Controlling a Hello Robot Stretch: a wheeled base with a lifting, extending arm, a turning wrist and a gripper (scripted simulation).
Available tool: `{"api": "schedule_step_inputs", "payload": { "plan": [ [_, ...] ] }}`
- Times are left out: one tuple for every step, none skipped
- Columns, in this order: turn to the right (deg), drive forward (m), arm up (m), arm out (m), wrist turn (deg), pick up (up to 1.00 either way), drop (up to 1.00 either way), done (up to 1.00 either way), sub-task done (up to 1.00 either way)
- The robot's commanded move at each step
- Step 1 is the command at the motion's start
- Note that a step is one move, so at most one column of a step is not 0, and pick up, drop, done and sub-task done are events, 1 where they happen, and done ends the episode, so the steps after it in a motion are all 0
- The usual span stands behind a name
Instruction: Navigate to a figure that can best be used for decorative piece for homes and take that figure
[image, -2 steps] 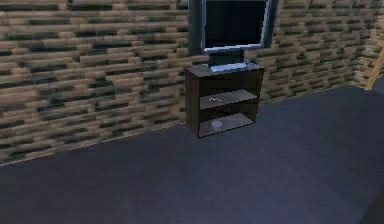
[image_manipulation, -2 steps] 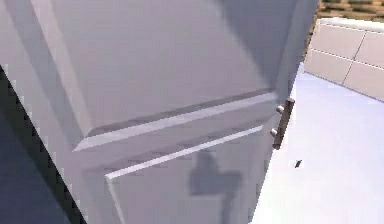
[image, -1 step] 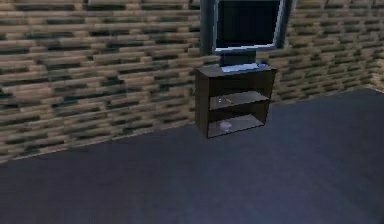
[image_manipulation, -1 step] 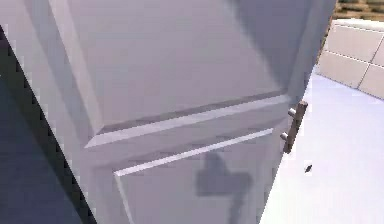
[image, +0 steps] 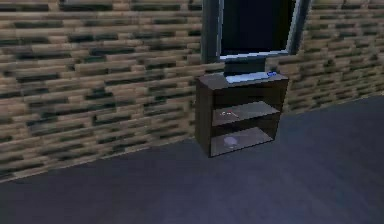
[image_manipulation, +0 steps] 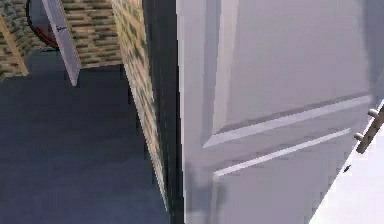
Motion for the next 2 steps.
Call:
{"api": "schedule_step_inputs", "payload": {
  "plan": [
    [18.0, 0.0, 0.0, 0.0, 0.0, 0.0, 0.0, 0.0, 0.0],
    [0.0, 0.35, 0.0, 0.0, 0.0, 0.0, 0.0, 0.0, 0.0]
  ]
}}
